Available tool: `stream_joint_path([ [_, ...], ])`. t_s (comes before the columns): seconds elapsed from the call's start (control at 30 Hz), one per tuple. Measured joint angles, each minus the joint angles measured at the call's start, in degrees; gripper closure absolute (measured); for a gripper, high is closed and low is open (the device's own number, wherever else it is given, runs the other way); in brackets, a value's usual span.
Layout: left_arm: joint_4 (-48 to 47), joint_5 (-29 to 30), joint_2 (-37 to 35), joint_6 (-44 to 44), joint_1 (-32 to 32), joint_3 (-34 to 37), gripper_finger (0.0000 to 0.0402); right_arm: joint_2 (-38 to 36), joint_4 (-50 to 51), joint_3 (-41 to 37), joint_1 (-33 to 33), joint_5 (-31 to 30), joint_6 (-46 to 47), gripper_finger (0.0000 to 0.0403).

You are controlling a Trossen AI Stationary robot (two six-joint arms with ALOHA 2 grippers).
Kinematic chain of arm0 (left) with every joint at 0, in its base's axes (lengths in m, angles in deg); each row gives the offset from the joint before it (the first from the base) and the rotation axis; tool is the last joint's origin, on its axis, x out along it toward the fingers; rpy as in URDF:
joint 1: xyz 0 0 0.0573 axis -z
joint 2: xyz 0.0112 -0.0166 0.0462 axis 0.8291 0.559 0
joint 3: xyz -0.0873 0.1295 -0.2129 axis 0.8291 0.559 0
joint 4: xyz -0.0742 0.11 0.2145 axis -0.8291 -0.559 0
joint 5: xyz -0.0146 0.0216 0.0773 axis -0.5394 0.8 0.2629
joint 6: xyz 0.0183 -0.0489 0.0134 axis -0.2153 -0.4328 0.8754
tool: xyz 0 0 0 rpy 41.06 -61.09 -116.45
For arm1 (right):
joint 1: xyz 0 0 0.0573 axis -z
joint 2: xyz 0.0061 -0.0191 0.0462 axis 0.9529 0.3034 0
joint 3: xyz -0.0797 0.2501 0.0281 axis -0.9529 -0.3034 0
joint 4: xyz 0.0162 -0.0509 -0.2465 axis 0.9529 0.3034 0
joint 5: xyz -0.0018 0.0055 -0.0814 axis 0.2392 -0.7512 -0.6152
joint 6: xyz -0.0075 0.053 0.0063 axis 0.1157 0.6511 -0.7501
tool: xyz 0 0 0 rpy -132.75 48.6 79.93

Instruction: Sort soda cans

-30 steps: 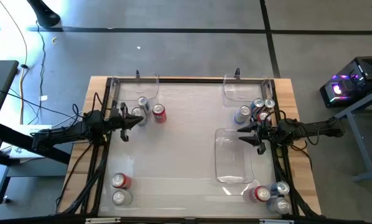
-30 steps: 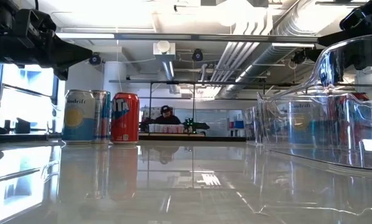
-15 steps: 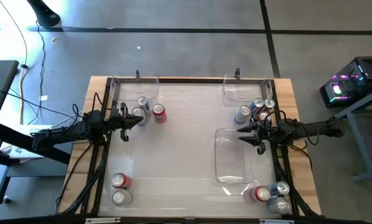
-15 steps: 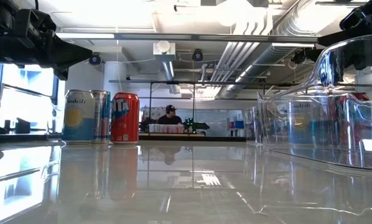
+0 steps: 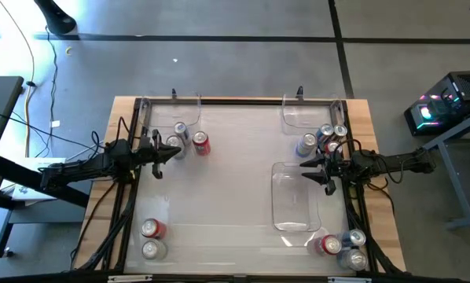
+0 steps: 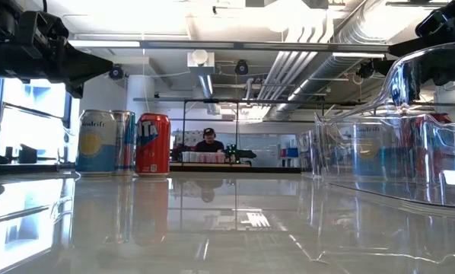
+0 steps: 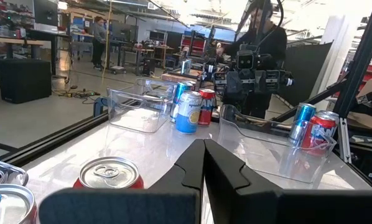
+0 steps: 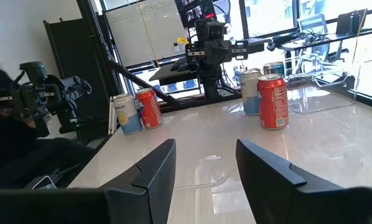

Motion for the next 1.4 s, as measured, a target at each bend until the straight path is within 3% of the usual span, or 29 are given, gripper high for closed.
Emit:
stream_joint_path([
  [0.5, 0.0, 0.0, 0.0, 0.0, 0.0, 0.0, 0.0401, 0.0, 0.0, 0.0, 0.0, -0.4, -3.3, 0.0238],
  [0.63, 0.0, 0.0, 0.0, 0.0, 0.0, 0.0, 0.0401, 0.0, -1.9, 0.0, 0.0, -0.4, 4.0, 0.0238],
  [0.8, 0.0, 0.0, 0.0, 0.0, 0.0, 0.0, 0.0401, 0.1, -12.7, 0.0, 0.0, -3.3, 10.1, 0.0238],
  [1.1, 0.0, 0.0, 0.0, 0.0, 0.0, 0.0, 0.0401, 2.4, -48.9, 0.0, 0.0, 9.6, -5.3, 0.0238],
  [1.2, 0.0, 0.0, 0.0, 0.0, 0.0, 0.0, 0.0401, 3.9, -55.9, 0.0, 0.0, 10.6, -7.5, 0.0238],
  [1.3, 0.0, 0.0, 0.0, 0.0, 0.0, 0.0, 0.0401, 5.5, -57.1, 2.2, 0.0, 6.5, -8.5, 0.0238],
  [1.4, 0.1, 0.0, 0.0, 0.0, 0.0, 0.0, 0.0401, 6.9, -49.5, 8.2, 0.0, 4.1, -10.1, 0.0238],
])
